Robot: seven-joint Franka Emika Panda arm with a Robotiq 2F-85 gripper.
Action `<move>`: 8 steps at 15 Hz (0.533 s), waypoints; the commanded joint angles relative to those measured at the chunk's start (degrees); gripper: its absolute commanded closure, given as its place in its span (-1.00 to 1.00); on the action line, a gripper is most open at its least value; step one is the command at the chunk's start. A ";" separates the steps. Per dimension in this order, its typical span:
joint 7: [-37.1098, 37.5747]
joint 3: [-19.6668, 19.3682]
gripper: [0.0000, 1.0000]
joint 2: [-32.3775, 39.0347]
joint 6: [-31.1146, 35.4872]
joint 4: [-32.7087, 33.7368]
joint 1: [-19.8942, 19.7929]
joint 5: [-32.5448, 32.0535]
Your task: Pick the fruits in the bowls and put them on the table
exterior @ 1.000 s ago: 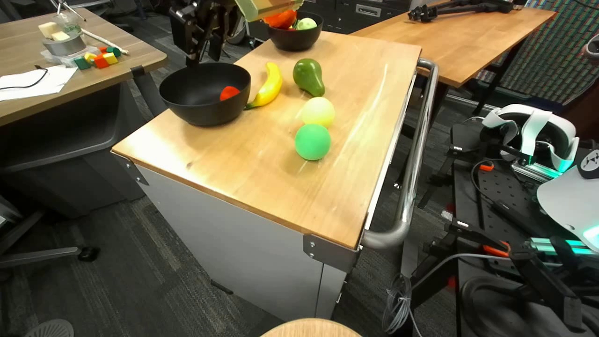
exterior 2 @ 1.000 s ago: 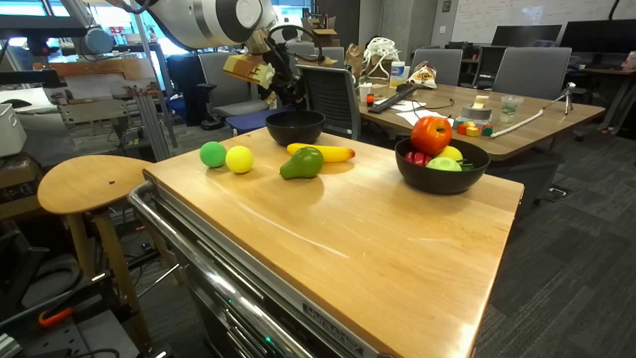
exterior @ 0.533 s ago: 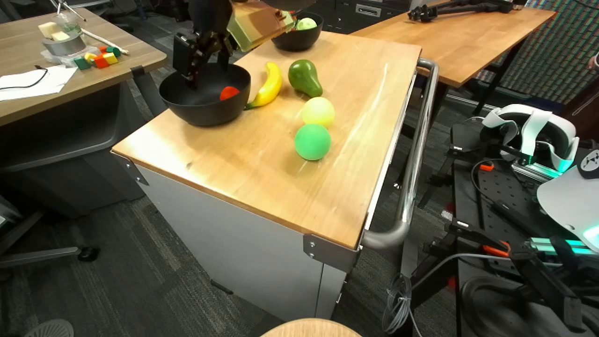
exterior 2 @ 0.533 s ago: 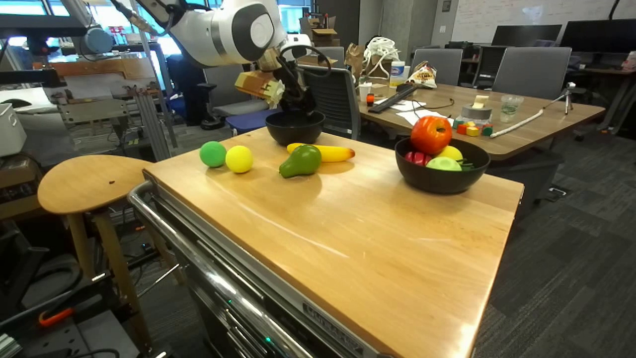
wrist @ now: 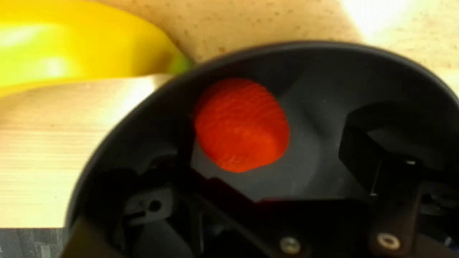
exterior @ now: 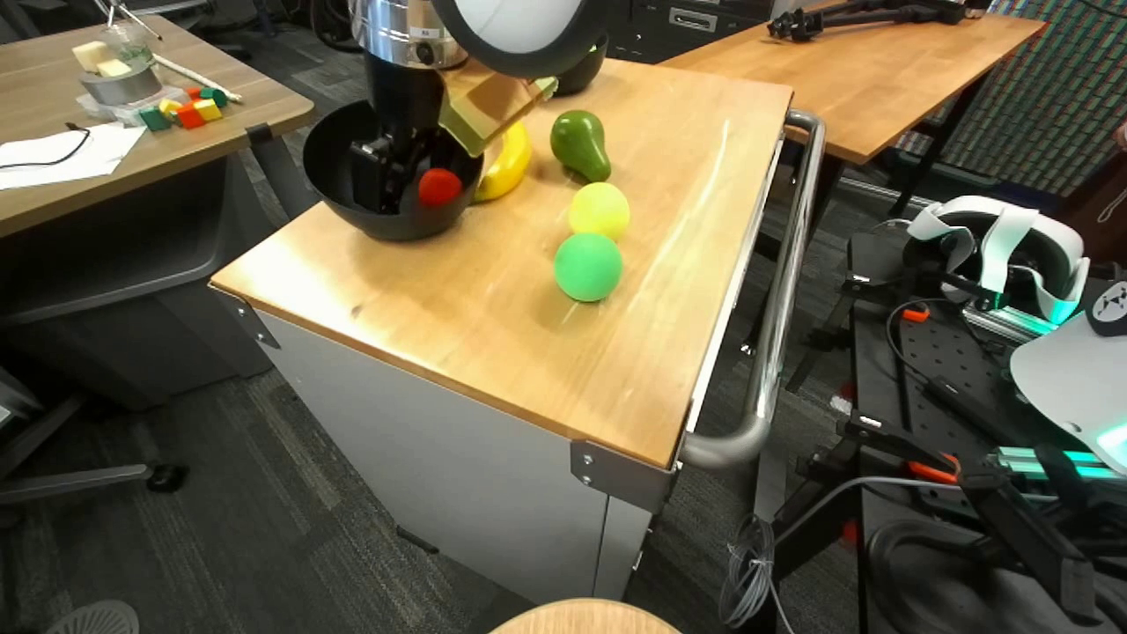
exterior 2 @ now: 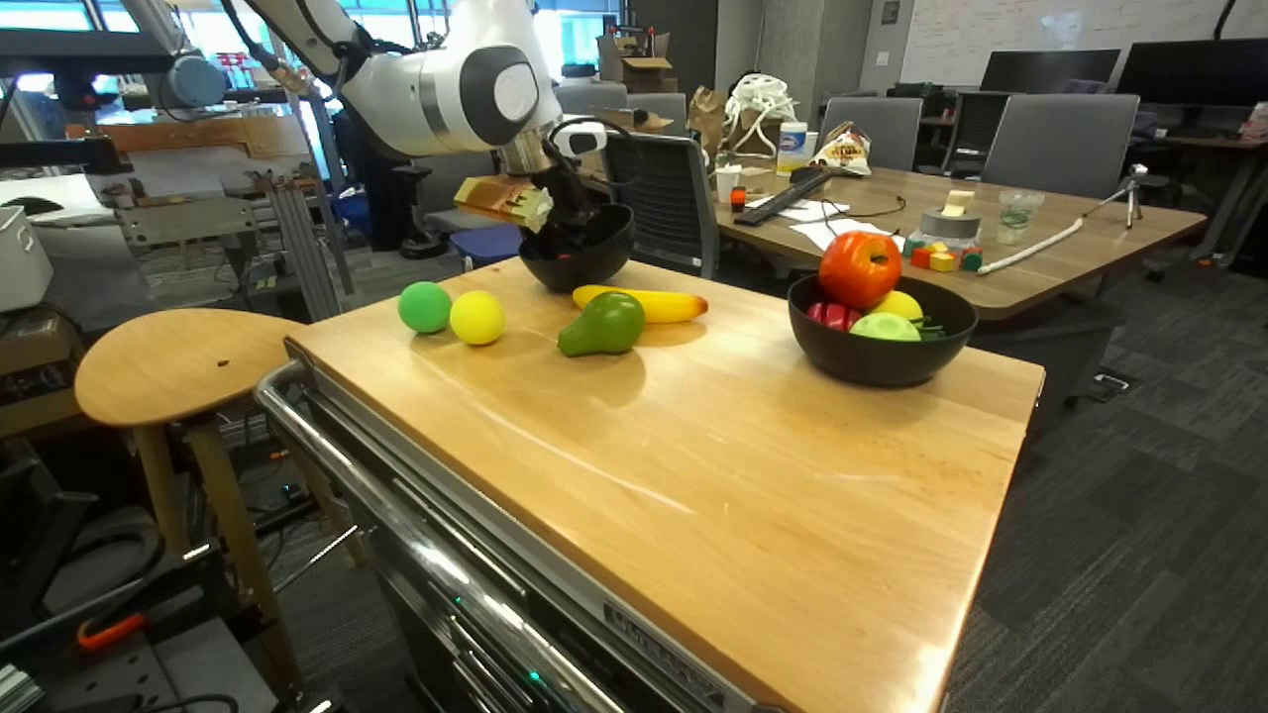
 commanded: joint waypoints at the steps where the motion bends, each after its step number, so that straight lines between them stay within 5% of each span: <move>1: -0.07 -1.72 -0.32 1.07 -9.04 4.00 1.78 -2.66; 6: -0.39 -0.99 0.47 0.76 -15.44 7.92 0.68 -2.87; 8: -0.69 -0.58 0.50 0.27 -15.95 8.92 0.17 -2.23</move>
